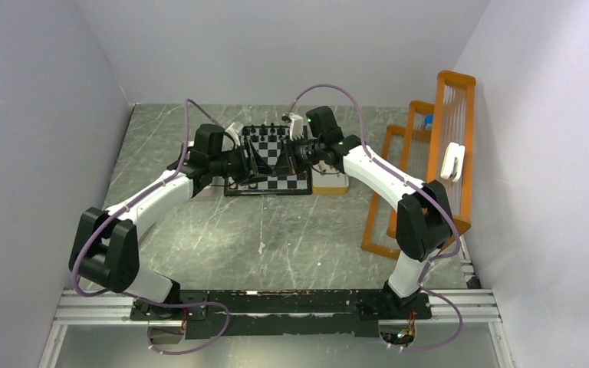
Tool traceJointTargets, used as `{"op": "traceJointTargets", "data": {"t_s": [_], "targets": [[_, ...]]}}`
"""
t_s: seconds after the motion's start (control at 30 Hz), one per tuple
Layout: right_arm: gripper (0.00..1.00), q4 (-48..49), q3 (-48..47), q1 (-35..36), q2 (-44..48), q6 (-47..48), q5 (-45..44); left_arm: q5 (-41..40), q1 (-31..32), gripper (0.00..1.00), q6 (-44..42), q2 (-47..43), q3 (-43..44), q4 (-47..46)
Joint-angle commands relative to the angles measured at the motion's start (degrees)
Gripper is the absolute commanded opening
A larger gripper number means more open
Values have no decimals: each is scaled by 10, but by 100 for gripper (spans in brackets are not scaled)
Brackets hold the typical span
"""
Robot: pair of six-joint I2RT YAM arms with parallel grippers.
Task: Set up the chess pieces on the board
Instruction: Place the chess piece on the chessboard.
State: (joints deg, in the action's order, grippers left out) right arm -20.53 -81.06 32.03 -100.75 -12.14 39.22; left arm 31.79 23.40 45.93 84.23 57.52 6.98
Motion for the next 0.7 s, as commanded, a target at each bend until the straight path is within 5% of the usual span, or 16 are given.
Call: {"op": "traceJointTargets", "data": {"t_s": [0.0,0.67], "targets": [[13,39,3,8,18,-17,31,-9,-4,54,44,12,-17,-53],[13,39,13,9,18,-16,31,-30,-24,60,95,-44,-29,-100]]}}
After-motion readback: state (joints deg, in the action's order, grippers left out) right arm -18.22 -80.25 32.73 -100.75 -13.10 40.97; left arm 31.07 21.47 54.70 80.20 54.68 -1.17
